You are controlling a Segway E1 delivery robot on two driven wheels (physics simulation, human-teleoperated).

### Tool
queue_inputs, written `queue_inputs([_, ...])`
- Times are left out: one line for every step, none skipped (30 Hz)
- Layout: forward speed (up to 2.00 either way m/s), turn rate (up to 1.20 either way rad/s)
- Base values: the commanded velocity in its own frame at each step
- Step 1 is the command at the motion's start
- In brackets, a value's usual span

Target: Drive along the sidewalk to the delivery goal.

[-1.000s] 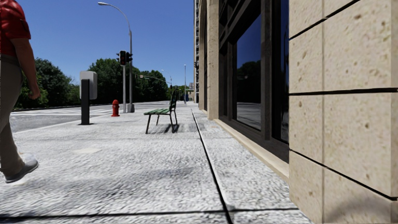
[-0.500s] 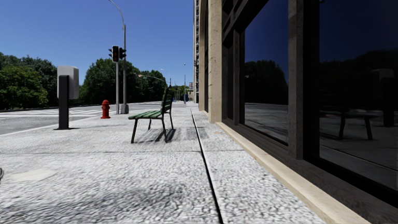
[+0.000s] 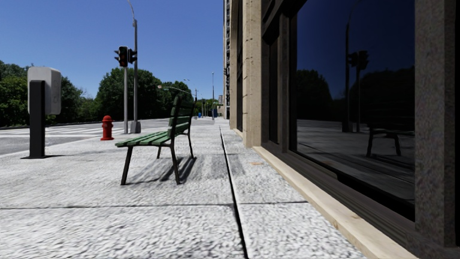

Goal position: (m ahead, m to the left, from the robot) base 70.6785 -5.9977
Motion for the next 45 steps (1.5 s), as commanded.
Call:
queue_inputs([2.00, 0.00])
queue_inputs([2.00, 0.00])
queue_inputs([2.00, 0.00])
queue_inputs([2.00, 0.00])
queue_inputs([2.00, 0.00])
queue_inputs([2.00, 0.00])
queue_inputs([2.00, 0.00])
queue_inputs([2.00, 0.00])
queue_inputs([2.00, 0.00])
queue_inputs([2.00, 0.00])
queue_inputs([2.00, 0.00])
queue_inputs([2.00, 0.00])
queue_inputs([2.00, 0.00])
queue_inputs([2.00, 0.00])
queue_inputs([2.00, 0.00])
queue_inputs([2.00, 0.00])
queue_inputs([2.00, 0.00])
queue_inputs([2.00, 0.00])
queue_inputs([2.00, 0.00])
queue_inputs([2.00, 0.00])
queue_inputs([2.00, 0.00])
queue_inputs([2.00, 0.00])
queue_inputs([2.00, 0.00])
queue_inputs([2.00, 0.00])
queue_inputs([2.00, 0.00])
queue_inputs([2.00, 0.00])
queue_inputs([2.00, 0.00])
queue_inputs([2.00, 0.00])
queue_inputs([2.00, 0.00])
queue_inputs([2.00, 0.00])
queue_inputs([2.00, 0.00])
queue_inputs([2.00, 0.00])
queue_inputs([2.00, 0.00])
queue_inputs([2.00, 0.00])
queue_inputs([2.00, 0.00])
queue_inputs([2.00, 0.15])
queue_inputs([2.00, 0.25])
queue_inputs([2.00, 0.29])
queue_inputs([2.00, 0.07])
queue_inputs([2.00, 0.00])
queue_inputs([2.00, 0.00])
queue_inputs([2.00, 0.00])
queue_inputs([2.00, 0.00])
queue_inputs([2.00, 0.00])
queue_inputs([2.00, 0.00])
